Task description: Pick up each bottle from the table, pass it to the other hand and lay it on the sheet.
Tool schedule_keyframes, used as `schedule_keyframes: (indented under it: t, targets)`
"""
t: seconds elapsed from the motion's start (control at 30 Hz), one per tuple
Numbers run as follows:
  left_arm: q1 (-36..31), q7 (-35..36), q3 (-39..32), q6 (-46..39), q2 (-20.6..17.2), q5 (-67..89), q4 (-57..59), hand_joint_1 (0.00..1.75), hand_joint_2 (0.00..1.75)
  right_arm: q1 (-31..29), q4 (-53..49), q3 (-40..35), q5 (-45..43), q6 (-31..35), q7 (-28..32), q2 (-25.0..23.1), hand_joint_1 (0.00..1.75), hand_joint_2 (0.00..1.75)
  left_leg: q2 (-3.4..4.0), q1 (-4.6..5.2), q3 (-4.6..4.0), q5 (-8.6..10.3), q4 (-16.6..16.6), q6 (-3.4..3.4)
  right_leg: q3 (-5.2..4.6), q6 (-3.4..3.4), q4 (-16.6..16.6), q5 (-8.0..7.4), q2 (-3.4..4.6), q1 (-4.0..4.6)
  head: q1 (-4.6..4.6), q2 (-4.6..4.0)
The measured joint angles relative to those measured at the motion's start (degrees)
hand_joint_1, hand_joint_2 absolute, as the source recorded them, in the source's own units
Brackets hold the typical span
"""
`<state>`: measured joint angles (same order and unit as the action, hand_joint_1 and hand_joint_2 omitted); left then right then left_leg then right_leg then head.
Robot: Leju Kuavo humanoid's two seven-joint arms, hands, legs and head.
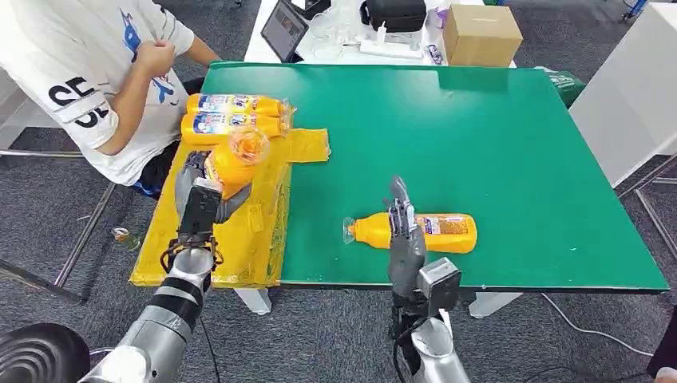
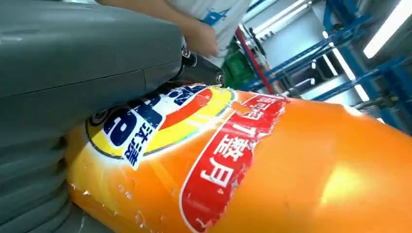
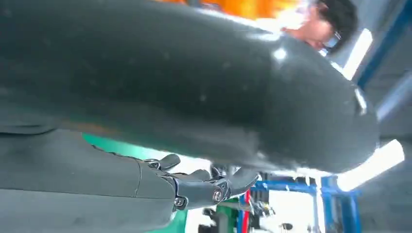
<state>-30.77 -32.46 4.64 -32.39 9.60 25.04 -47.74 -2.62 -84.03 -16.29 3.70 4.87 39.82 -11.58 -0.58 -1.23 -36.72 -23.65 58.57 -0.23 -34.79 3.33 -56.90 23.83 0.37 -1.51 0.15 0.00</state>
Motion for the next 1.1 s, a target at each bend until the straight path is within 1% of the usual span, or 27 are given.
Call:
schedule_keyframes:
  t: [0.13,0.2,0.3,0.4,0.47,0.7,0.87,1.1]
  targets:
    - [-1.47,2.31,-0.77,-4.57,-0.85,7.32,5.72,1.75,1.75,0.65,-4.70,0.66,-0.38,5.68,0.22,-0.68,0.00,0.00,0.02,-0.01,0.01,0.01,0.00,0.00,-0.01,0.00,0.00,0.00,0.01,0.01,0.00,0.00]
    - [-2.20,5.28,-0.77,-6.69,-1.44,13.43,8.83,1.75,1.75,0.63,-6.52,0.75,0.19,8.39,0.26,-0.96,0.00,0.00,0.02,-0.01,0.02,0.01,0.00,-0.01,0.00,0.00,0.00,0.00,0.01,0.01,0.02,0.00]
    - [-2.73,10.91,-0.64,-7.09,-2.21,24.82,12.61,1.75,1.75,0.62,-7.68,0.96,0.17,10.12,0.26,-1.20,0.00,0.00,0.02,0.00,0.01,0.01,0.00,-0.01,0.00,0.00,0.00,0.00,0.01,0.00,0.00,0.00]
    - [-2.83,19.07,2.54,-6.98,-3.70,40.07,16.78,1.75,1.75,0.59,-8.12,1.03,-0.35,10.61,0.26,-1.25,0.00,0.00,0.02,0.00,0.00,0.01,0.00,-0.01,0.00,0.00,-0.01,0.00,0.01,0.00,0.00,0.00]
    - [-2.72,21.11,4.93,-7.13,-4.68,46.53,19.10,1.75,1.75,0.60,-8.25,1.16,-0.92,10.56,0.24,-1.22,0.00,0.00,0.02,0.00,0.00,0.01,0.00,-0.01,-0.01,0.00,-0.01,0.00,0.01,0.00,0.02,0.00]
    - [-4.18,23.48,10.32,-5.88,-6.36,53.60,23.00,1.75,1.75,0.60,-8.23,1.31,-1.53,9.45,0.26,-1.20,0.00,0.00,0.00,0.00,0.05,0.00,-0.01,-0.01,0.07,0.00,0.00,0.00,0.00,0.00,0.00,0.00]
    - [-5.03,23.07,11.95,-3.90,-6.64,55.41,23.87,1.75,1.75,0.59,-7.72,1.34,-1.71,8.53,0.26,-1.20,0.00,0.00,-0.01,0.00,0.21,0.01,-0.02,-0.01,0.26,-0.01,0.00,0.00,0.00,0.00,0.00,0.00]
    - [-5.55,22.32,12.00,-2.83,-6.67,55.26,24.36,1.75,1.75,0.59,-7.00,1.36,-1.71,8.44,0.24,-1.23,0.00,0.00,-0.01,0.00,0.31,0.01,-0.02,-0.01,0.36,-0.01,0.00,0.00,0.00,0.00,0.02,0.00]
